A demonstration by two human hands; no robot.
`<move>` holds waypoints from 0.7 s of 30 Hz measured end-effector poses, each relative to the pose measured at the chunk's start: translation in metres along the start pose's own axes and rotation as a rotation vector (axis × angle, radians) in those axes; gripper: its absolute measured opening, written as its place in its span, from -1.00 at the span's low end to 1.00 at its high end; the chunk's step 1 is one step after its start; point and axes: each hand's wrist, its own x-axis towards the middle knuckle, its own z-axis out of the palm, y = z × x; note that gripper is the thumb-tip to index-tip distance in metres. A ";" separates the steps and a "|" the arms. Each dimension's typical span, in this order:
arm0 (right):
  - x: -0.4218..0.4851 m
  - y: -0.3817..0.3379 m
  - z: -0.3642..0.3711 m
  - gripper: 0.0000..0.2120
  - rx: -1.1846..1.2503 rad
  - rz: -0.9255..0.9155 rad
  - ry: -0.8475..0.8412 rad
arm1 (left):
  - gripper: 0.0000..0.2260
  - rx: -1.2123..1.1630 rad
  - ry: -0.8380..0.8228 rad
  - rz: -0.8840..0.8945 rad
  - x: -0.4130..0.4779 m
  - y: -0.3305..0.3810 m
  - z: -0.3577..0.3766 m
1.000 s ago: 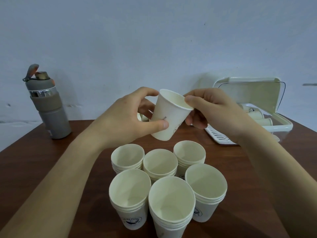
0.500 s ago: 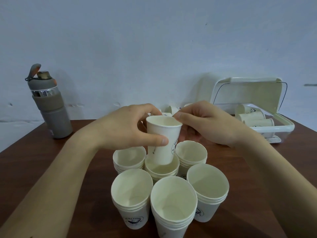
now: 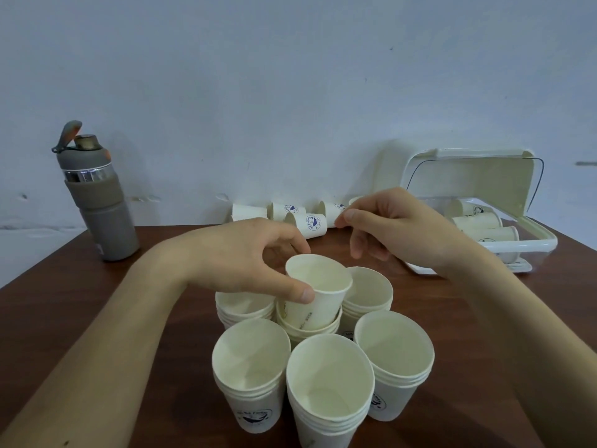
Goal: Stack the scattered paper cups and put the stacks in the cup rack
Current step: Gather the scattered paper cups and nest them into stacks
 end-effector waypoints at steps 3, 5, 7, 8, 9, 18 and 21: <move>0.001 0.003 0.000 -0.74 0.001 0.009 0.020 | -0.50 0.002 0.018 -0.002 0.001 -0.001 -0.001; 0.002 0.005 0.000 -0.74 -0.007 0.019 0.032 | -0.51 0.009 0.044 -0.003 0.002 -0.002 -0.001; 0.002 0.007 -0.001 -0.74 -0.010 0.026 0.041 | -0.48 -0.009 0.109 -0.008 0.005 -0.004 0.000; 0.003 0.007 -0.001 -0.74 -0.009 0.026 0.044 | -0.47 -0.039 0.153 -0.019 0.006 -0.004 0.000; 0.004 0.008 -0.001 -0.75 -0.007 0.025 0.047 | -0.46 -0.080 0.196 -0.026 0.007 -0.005 0.000; 0.017 0.034 0.005 -0.77 -0.084 0.049 0.086 | -0.61 -0.331 0.446 0.027 0.019 -0.017 0.003; 0.023 0.051 0.007 -0.76 -0.147 0.073 0.091 | -0.65 -0.415 0.522 -0.017 0.028 -0.032 0.006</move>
